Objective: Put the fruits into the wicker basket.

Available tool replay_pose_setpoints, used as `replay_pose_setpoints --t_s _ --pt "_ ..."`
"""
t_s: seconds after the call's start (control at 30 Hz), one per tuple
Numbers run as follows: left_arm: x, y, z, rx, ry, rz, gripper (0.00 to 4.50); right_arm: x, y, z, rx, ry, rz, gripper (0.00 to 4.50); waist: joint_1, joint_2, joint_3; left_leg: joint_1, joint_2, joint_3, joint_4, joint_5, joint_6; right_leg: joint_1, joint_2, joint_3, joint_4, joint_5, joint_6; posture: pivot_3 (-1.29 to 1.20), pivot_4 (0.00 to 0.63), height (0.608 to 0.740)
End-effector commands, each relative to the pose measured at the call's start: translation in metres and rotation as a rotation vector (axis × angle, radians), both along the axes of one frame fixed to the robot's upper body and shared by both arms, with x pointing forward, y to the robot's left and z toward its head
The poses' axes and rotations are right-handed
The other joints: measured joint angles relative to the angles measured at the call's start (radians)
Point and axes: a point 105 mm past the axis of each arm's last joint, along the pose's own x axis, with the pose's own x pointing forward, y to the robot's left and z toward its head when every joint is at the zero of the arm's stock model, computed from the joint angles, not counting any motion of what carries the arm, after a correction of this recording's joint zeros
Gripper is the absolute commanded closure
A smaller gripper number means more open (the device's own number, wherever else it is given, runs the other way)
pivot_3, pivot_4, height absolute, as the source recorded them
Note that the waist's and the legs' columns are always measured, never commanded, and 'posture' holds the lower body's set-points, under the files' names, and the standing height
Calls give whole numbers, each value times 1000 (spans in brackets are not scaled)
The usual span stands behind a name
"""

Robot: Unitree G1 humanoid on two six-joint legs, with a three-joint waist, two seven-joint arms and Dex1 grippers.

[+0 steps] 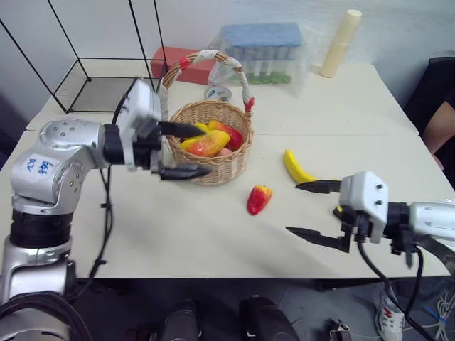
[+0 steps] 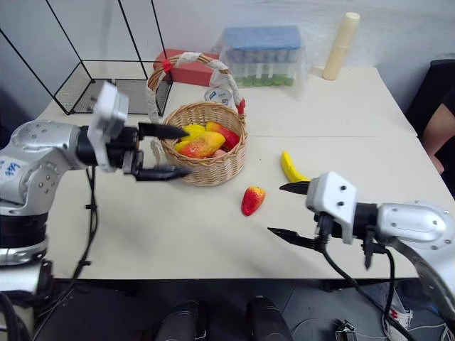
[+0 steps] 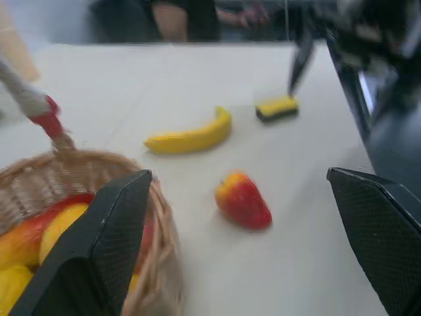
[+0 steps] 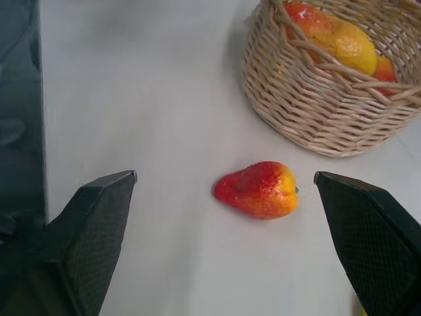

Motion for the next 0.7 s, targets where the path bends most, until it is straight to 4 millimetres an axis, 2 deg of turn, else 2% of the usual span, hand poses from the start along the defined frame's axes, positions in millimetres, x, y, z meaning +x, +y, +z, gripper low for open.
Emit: replay_pose_setpoints --t_s 0.03,0.23,0.3,0.63,0.7 --pt "-9 5 -16 116 -29 -86 10 15 7 -14 -142 -115 59 0 -1 0 0 0 0 0 0 0 1 -1 0 0 0 0 0 0 150 740" --pt "-14 -2 -11 80 -39 -121 10 49 14 -48 -401 -320 198 0 3 0 0 -3 0 1 1 -2 3 -3 -1 0 -1 0 -1 0 150 740" --pt "-12 -2 -9 73 -52 -105 10 57 17 -54 -448 -366 240 0 2 0 0 -3 0 1 1 -2 3 -3 -1 0 -1 0 -1 0 150 740" --pt "-11 1 -7 46 -63 -54 10 88 38 -61 -425 -394 290 0 -25 0 0 1 1 1 2 -1 1 -2 0 0 5 -1 -1 0 150 740" --pt "-12 2 -6 44 -65 -50 0 93 41 -60 -414 -393 290 403 -29 0 0 1 1 1 2 -1 1 -2 0 0 7 -1 -2 0 150 740"
